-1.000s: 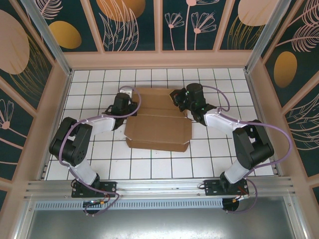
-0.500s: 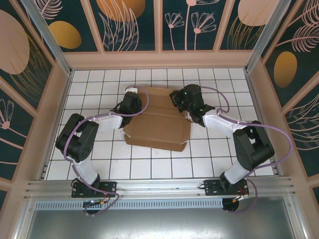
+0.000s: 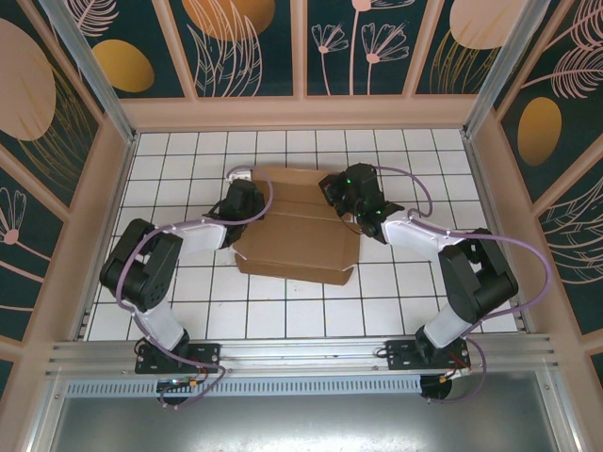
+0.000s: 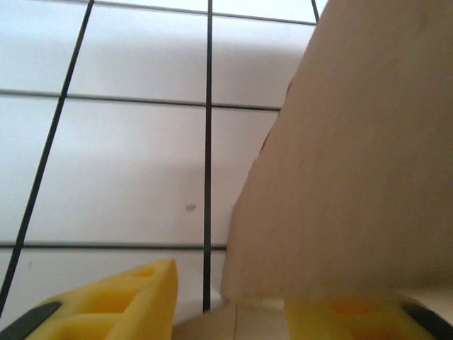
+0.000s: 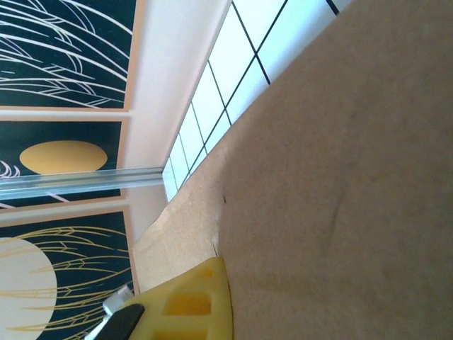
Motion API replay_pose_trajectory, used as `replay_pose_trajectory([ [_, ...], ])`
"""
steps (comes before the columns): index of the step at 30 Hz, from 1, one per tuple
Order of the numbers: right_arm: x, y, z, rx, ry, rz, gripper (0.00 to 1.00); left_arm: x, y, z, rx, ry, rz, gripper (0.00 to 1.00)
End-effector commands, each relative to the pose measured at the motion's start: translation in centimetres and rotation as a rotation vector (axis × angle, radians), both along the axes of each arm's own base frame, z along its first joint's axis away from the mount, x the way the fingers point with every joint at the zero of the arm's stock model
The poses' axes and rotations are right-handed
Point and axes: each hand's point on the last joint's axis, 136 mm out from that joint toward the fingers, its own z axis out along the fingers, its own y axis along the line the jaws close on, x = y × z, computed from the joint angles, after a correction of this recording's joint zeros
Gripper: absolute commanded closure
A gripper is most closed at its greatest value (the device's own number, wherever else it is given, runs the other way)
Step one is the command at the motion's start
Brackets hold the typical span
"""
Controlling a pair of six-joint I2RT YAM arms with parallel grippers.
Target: Fold the paper box
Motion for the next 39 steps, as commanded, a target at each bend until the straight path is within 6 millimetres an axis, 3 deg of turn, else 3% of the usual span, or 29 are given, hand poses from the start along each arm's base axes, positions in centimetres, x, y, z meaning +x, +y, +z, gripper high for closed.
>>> replay_pose_trajectory([
  [1,-1.3,-1.1,-4.4,-0.13,0.081,0.026,0.93,-1.4,-1.4,3.1,-0.155,-0.052,-0.061,0.54],
  [7,-0.9,-0.4,-4.5,-0.149,0.055,0.072,0.92,-4.3,-1.3,4.6,-0.22,-0.053,-0.112,0.51],
  [13,-0.9,-0.2,-4.4,-0.17,0.019,0.104,0.92,-6.2,0.2,6.6,-0.227,-0.105,-0.097,0.51],
  [20,-1.2,0.2,-4.3,-0.184,-0.028,0.155,0.92,-8.1,-2.7,14.2,-0.402,-0.227,-0.288,0.49],
  [23,-1.4,0.6,-4.4,-0.199,-0.046,0.194,0.92,-7.0,-2.7,15.7,-0.437,-0.203,-0.316,0.49],
  [26,-1.4,0.5,-4.6,-0.233,-0.045,0.21,0.92,-4.4,0.0,15.4,-0.421,-0.172,-0.232,0.49],
  [29,-0.7,-0.5,-4.5,-0.223,-0.04,0.189,0.91,-2.0,1.4,14.2,-0.39,-0.123,-0.186,0.48],
  [34,-0.4,-0.3,-4.3,-0.213,-0.037,0.192,0.9,0.2,-0.1,11.1,-0.426,-0.033,-0.204,0.49],
  [39,-0.2,-0.1,-4.3,-0.215,-0.035,0.199,0.9,0.4,-1.0,9.1,-0.499,-0.004,-0.211,0.53],
])
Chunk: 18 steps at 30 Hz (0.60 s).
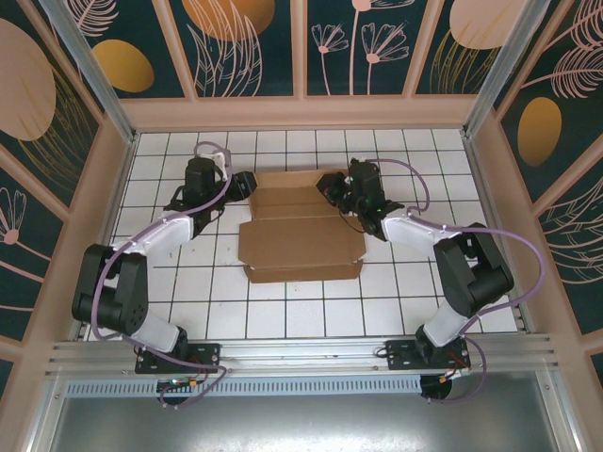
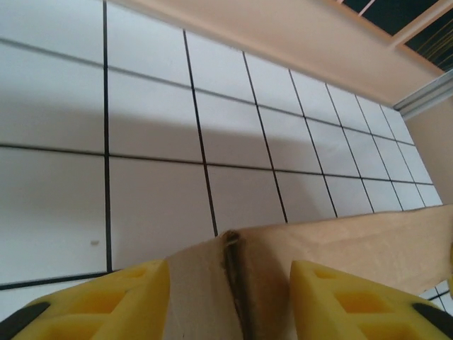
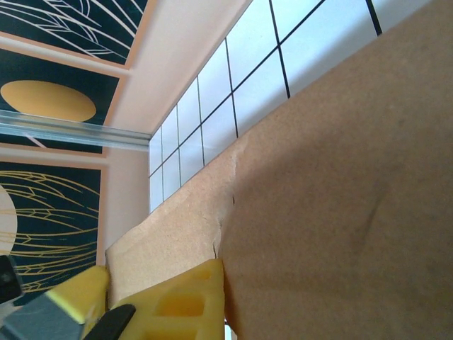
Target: Fold the paper box
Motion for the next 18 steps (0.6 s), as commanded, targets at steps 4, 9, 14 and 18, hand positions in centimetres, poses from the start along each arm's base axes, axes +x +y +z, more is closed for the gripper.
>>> replay_pose_trajectory([
  [4,-0.7,-0.6,-3.8,-0.099,0.088,0.024,0.89,-0.4,-1.1,-1.5,-0.105,0.031,-0.02,0.63],
  [9,-0.6,-0.3,-2.6,-0.109,0.058,0.048,0.83,-1.0,-0.9,-1.4,-0.111,0.035,-0.011,0.6],
  [14,-1.0,0.1,1.0,-0.149,-0.054,0.128,0.52,-0.5,0.5,3.8,-0.047,-0.075,0.039,0.48],
  [18,-2.8,-0.6,2.9,-0.124,-0.133,0.155,0.26,-0.7,1.7,7.6,-0.012,-0.147,0.083,0.44],
])
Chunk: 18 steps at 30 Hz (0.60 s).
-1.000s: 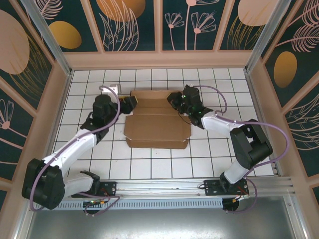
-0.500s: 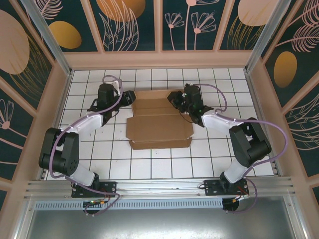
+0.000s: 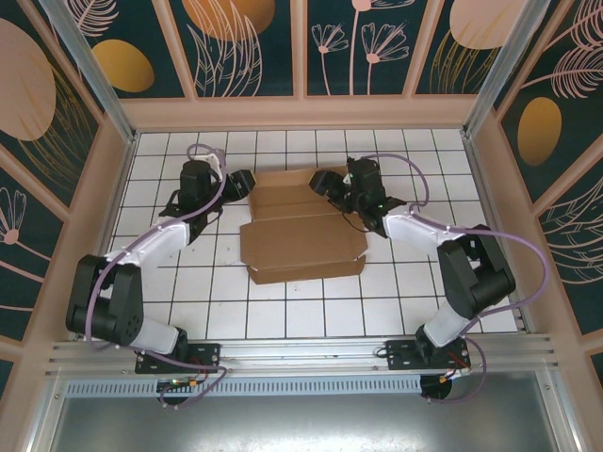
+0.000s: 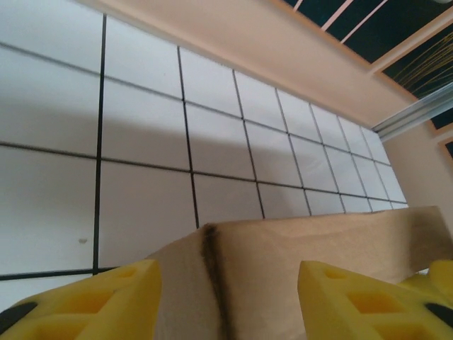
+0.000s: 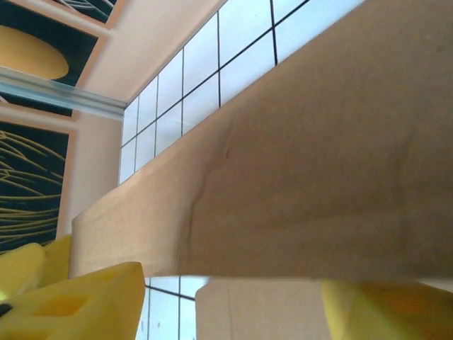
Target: Fold the paper box
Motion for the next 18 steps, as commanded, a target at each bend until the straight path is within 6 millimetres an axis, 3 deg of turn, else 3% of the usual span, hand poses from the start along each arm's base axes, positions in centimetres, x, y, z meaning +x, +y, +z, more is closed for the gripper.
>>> replay_pose_trajectory([
  [1,-2.0,-0.5,3.0,0.009,-0.099,0.066,0.25,-0.1,1.1,5.2,0.04,-0.107,0.045,0.43],
  [3,-3.1,-0.7,4.0,0.015,-0.143,0.107,0.26,-0.6,1.7,6.3,0.049,-0.129,0.071,0.42],
  [6,-4.9,-0.5,7.1,-0.041,-0.299,0.218,0.36,-1.7,2.9,7.4,0.088,-0.15,0.106,0.42],
  [9,-4.6,-1.4,8.6,-0.328,-0.469,0.215,0.41,-3.2,3.7,7.4,0.089,-0.157,0.13,0.43],
  [12,-4.2,-0.8,9.7,-0.663,-0.678,0.257,0.38,-4.4,2.9,6.3,0.088,-0.107,0.078,0.49],
  [15,-3.9,1.4,8.7,-1.073,-0.863,0.408,0.29,-5.3,2.5,5.6,0.147,-0.072,0.04,0.53],
  [18,-3.1,3.0,6.0,-1.355,-0.972,0.555,0.23,-6.5,2.6,6.6,0.155,-0.116,0.026,0.51],
])
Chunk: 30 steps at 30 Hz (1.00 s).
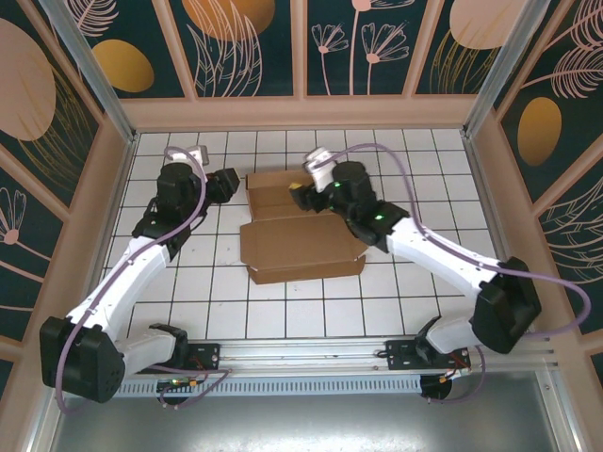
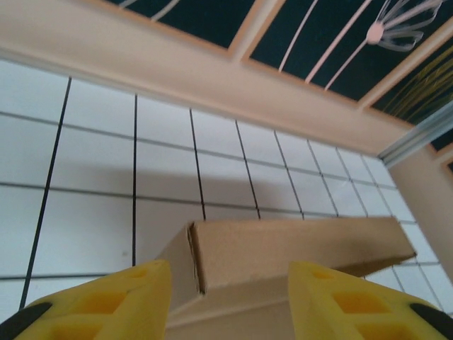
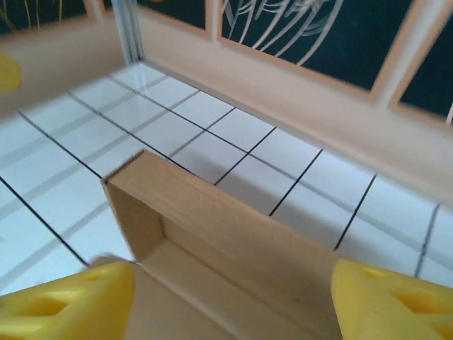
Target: Fold the paper box
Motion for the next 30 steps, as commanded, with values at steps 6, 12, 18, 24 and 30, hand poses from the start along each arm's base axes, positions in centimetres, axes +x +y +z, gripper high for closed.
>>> replay_pose_trajectory([
  [6,4.1,1.0,-5.9,-0.623,-0.268,0.074,0.17,-3.5,1.1,1.9,0.017,-0.121,-0.007,0.5],
  [12,7.2,2.6,-7.0,-0.63,-0.259,0.028,0.29,-3.7,0.8,2.7,-0.011,-0.15,-0.017,0.52],
  [18,10.2,2.7,-7.9,-0.612,-0.223,-0.026,0.58,-3.8,0.8,2.9,-0.019,-0.156,-0.021,0.53],
  [24,13.2,1.6,-9.6,-0.437,0.056,-0.038,0.77,-3.8,0.7,2.9,-0.023,-0.156,-0.023,0.53],
  [30,15.7,-1.7,-13.4,-0.276,0.343,-0.108,0.81,-4.0,1.0,3.1,-0.022,-0.165,-0.012,0.53],
])
